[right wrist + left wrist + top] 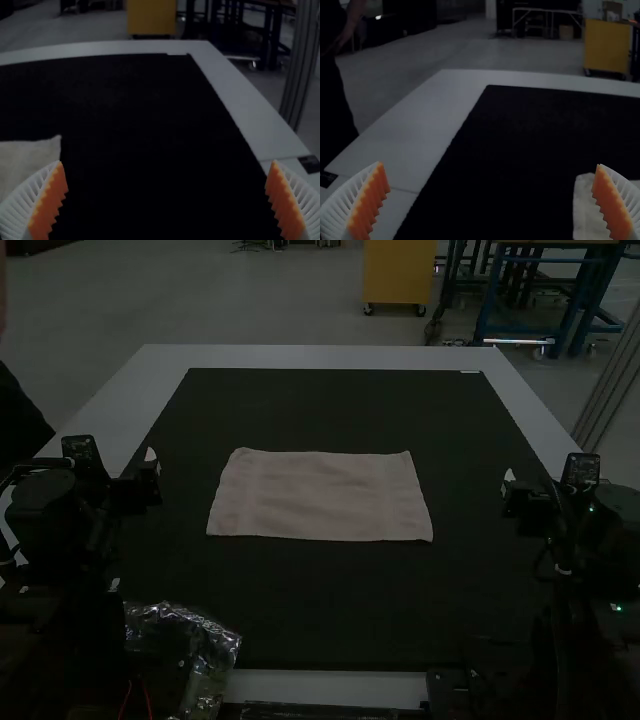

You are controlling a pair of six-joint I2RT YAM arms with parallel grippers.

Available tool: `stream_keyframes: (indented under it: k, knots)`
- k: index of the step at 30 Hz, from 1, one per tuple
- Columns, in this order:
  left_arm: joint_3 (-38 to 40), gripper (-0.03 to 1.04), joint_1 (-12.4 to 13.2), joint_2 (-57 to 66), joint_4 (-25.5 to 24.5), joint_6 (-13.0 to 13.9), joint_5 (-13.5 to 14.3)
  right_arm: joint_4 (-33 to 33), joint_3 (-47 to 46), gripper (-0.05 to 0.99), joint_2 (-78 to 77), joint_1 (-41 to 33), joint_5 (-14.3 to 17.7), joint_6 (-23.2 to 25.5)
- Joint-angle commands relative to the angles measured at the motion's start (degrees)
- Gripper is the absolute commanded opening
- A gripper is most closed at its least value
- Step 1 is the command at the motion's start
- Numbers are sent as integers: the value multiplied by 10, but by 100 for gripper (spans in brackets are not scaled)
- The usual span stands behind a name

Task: Fold the towel.

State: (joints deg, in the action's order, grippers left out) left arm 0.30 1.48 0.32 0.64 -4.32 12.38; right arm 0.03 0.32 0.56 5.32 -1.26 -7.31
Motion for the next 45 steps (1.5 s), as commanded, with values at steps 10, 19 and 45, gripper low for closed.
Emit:
stream_keyframes:
  k: [10, 19, 45]
  knots:
    - [-3, 96, -4, -3, 3, 2, -3, -6, -3, 91, -5, -2, -12, -4]
    - [-3, 96, -4, -3, 3, 2, -3, -6, -2, 91, -5, -3, -12, -4]
    - [-2, 96, -2, -3, 49, -23, -3, 30, -3, 91, -5, -4, -12, 38]
